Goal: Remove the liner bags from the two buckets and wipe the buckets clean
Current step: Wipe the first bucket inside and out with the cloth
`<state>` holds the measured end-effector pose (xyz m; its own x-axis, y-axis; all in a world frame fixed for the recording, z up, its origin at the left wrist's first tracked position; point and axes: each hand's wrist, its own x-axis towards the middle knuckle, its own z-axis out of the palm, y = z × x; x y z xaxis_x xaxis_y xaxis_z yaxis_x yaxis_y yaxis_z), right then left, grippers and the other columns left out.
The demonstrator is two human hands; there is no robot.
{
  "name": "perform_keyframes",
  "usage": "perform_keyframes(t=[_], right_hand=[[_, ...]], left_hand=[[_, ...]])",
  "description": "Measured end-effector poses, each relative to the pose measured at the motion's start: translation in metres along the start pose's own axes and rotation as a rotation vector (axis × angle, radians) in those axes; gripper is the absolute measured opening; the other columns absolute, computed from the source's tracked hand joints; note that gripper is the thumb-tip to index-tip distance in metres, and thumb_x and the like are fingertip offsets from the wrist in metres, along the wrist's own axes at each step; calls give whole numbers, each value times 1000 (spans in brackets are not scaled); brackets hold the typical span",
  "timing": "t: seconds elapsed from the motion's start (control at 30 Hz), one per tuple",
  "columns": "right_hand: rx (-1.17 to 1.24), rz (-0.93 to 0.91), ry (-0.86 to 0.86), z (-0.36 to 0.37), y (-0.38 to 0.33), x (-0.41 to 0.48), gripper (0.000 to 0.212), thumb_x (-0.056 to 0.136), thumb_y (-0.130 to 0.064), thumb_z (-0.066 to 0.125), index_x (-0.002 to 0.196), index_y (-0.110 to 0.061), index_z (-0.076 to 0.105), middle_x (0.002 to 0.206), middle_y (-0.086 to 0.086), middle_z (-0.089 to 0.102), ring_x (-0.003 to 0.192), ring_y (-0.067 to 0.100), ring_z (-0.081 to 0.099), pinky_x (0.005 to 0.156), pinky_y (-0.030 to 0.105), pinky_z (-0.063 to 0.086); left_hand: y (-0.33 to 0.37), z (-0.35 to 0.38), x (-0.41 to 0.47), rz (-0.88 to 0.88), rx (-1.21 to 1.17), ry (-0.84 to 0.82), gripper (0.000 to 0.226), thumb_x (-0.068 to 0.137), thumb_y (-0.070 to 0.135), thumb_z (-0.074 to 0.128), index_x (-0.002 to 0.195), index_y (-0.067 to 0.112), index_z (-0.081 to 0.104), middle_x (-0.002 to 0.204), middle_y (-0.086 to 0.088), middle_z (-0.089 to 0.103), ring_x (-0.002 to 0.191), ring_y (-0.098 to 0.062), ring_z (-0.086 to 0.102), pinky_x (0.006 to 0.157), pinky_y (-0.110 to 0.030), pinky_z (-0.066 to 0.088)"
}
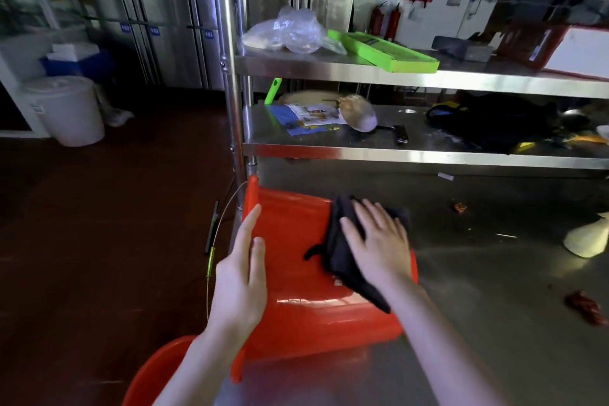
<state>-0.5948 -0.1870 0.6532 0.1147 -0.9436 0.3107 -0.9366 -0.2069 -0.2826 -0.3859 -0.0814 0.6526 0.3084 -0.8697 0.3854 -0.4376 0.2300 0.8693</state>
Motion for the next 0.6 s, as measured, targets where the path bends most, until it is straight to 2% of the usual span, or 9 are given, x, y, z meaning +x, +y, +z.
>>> perform_keyframes(t=[0.07, 0.13, 0.27, 0.33, 0.37, 0.4, 0.43, 0.47, 0.6], right_hand=[[41, 209, -150, -7, 32, 19, 58, 97, -58, 30, 145, -28, 41, 155, -5, 35, 144, 18, 28, 117, 40, 22], [66, 282, -261, -10, 39, 35, 60, 97, -60, 23, 147, -29, 35, 157, -7, 30, 146, 17, 23, 117, 42, 21], [-2, 17, -171, -2, -31, 38, 58, 96, -60, 25, 145, -32, 39, 154, -13, 35, 143, 11, 28, 116, 38, 22], [9, -211, -111, 1, -78, 18, 59, 96, -58, 27, 146, -29, 38, 154, -10, 35, 143, 13, 29, 116, 39, 23], [17, -302, -83, 2, -97, 6, 61, 95, -58, 25, 147, -28, 36, 156, -9, 33, 144, 14, 27, 117, 40, 21], [20, -362, -47, 3, -109, -7, 62, 95, -57, 24, 148, -27, 34, 157, -8, 31, 146, 15, 24, 118, 42, 19], [19, -385, -9, 4, -115, -17, 62, 95, -55, 25, 149, -27, 33, 157, -7, 30, 146, 15, 23, 119, 43, 18], [19, -380, 25, 5, -118, -27, 61, 96, -54, 27, 150, -27, 32, 157, -7, 31, 147, 16, 23, 119, 44, 18], [12, -392, 102, 20, -114, -60, 63, 92, -54, 39, 149, -28, 34, 156, -7, 32, 147, 16, 24, 119, 47, 20]], left_hand=[[-2, -1, -6, 17, -37, -21, 46, 99, 47, 29, 144, 55, 28, 45, 4, 37, 36, -5, 28, 38, -19, 28], [-4, 0, -11, 37, -46, -39, 47, 99, 44, 30, 145, 53, 27, 45, 3, 37, 36, -5, 28, 38, -18, 28], [-9, 0, -6, 23, -50, -49, 41, 103, 46, 28, 143, 56, 29, 46, 4, 37, 38, -4, 29, 40, -17, 28], [-10, -2, -1, 15, -56, -59, 42, 101, 49, 29, 142, 56, 31, 58, 14, 52, 50, 3, 45, 52, -11, 36], [-10, -4, 2, 1, -85, -76, 44, 99, 48, 31, 142, 56, 32, 83, 21, 64, 74, 8, 58, 72, -6, 39], [-8, -8, 6, -25, -130, -98, 44, 100, 44, 32, 141, 56, 32, 115, 28, 62, 107, 10, 56, 94, -10, 35], [-5, -11, 13, -55, -158, -119, 43, 101, 40, 34, 140, 58, 32, 135, 33, 49, 128, 10, 42, 105, -14, 28], [-2, -13, 23, -94, -154, -134, 42, 103, 37, 35, 138, 61, 32, 142, 33, 41, 135, 9, 34, 107, -15, 24], [11, -7, 79, -343, 65, -72, 40, 100, 44, 36, 139, 42, 45, 133, 2, 57, 122, -16, 52, 97, -28, 38]])
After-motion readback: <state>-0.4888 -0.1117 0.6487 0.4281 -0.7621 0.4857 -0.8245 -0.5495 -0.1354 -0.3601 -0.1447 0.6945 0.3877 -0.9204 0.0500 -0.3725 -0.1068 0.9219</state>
